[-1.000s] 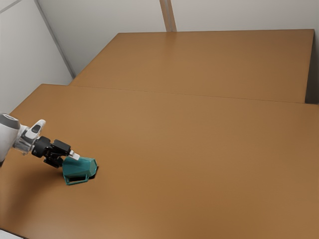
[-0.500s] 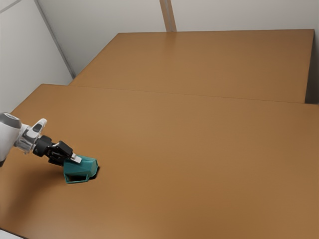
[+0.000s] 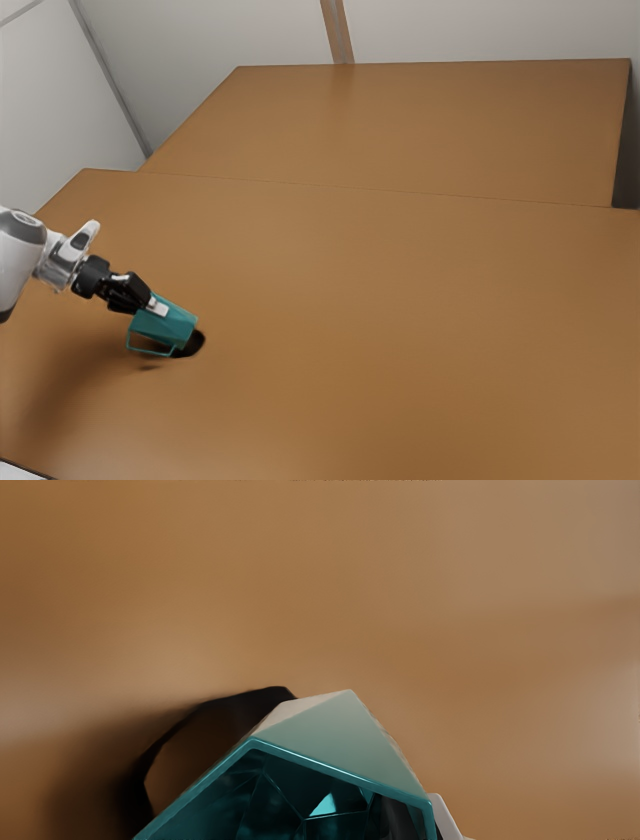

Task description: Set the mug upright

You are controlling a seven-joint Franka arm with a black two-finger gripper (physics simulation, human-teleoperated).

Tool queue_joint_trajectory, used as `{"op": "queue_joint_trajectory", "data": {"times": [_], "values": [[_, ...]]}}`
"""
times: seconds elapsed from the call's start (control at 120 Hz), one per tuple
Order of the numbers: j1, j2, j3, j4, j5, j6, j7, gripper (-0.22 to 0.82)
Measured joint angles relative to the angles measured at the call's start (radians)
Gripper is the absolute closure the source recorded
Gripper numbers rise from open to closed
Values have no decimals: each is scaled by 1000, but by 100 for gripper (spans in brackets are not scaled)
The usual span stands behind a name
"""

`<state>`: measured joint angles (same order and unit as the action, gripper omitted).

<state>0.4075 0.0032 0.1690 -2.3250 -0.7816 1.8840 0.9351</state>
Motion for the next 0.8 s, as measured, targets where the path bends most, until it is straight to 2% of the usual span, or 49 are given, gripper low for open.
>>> {"op": "queue_joint_trajectory", "data": {"times": [0.175, 0.325, 0.8], "values": [[-41, -56, 4, 0, 13, 9, -7, 76], [-130, -89, 5, 11, 73, 28, -24, 76], [-369, -121, 5, 87, 530, 121, -198, 76]]}}
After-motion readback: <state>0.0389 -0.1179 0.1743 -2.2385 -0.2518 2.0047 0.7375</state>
